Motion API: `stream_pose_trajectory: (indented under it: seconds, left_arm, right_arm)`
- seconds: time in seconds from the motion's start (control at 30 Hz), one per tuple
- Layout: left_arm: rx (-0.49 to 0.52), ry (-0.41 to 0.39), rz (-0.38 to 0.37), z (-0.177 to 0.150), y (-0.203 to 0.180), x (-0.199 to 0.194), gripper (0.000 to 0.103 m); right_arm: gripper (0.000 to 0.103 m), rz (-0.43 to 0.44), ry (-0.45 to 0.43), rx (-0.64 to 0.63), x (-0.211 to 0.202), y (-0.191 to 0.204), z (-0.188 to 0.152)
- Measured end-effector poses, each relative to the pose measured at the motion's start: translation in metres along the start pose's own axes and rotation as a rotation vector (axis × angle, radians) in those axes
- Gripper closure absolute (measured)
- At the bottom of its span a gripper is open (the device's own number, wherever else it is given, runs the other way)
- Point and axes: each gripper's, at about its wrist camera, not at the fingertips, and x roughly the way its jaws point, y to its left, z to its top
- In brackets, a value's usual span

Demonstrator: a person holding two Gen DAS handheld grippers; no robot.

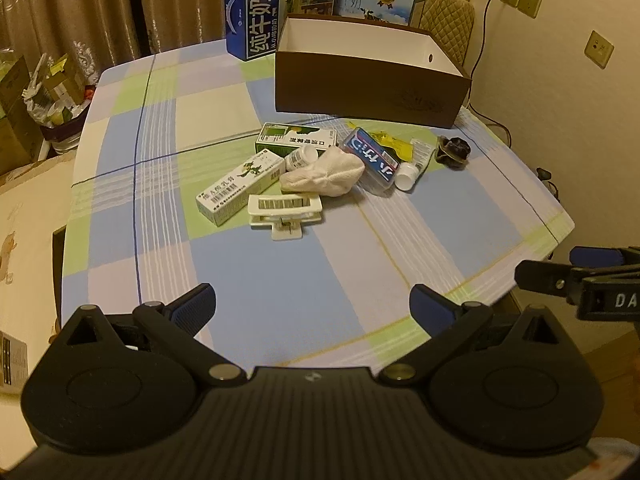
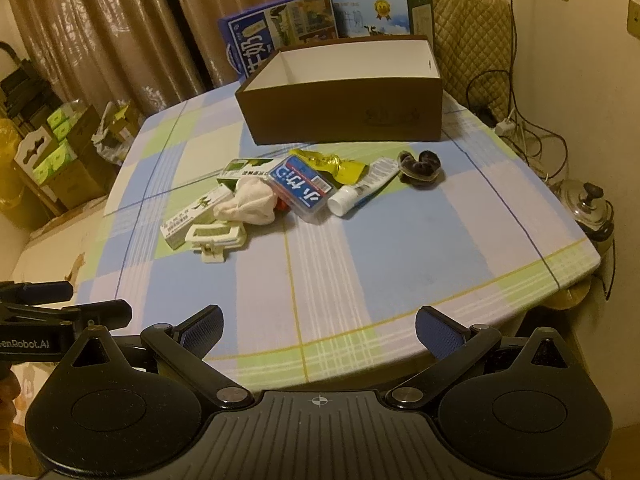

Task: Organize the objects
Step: 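Reach the left gripper to the white hair clip while the right approaches the brown scrunchie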

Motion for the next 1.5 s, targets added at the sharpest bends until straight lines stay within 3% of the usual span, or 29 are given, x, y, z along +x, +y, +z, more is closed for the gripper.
stream_pose_trajectory:
  seconds: [0.57,1.03,1.5]
  left_arm:
    - [0.068,0.015,-0.057,0.028,0.040,0.066,0.001]
    - [0.073,0.025,-0.085,0.037,0.043,0.123,0.004]
    - [0.023,0.031,-0.009,0.049,0.030,0.173,0.004]
  right_arm:
    - [0.003,-0.036,-0.015,0.119,0.039,-0.018,0.026]
    - [0.007,-0.125,0.004,0.200,0.055,-0.034,0.024]
    - [0.008,-0.116,0.034,0.168,0.082,-0.073,0.062]
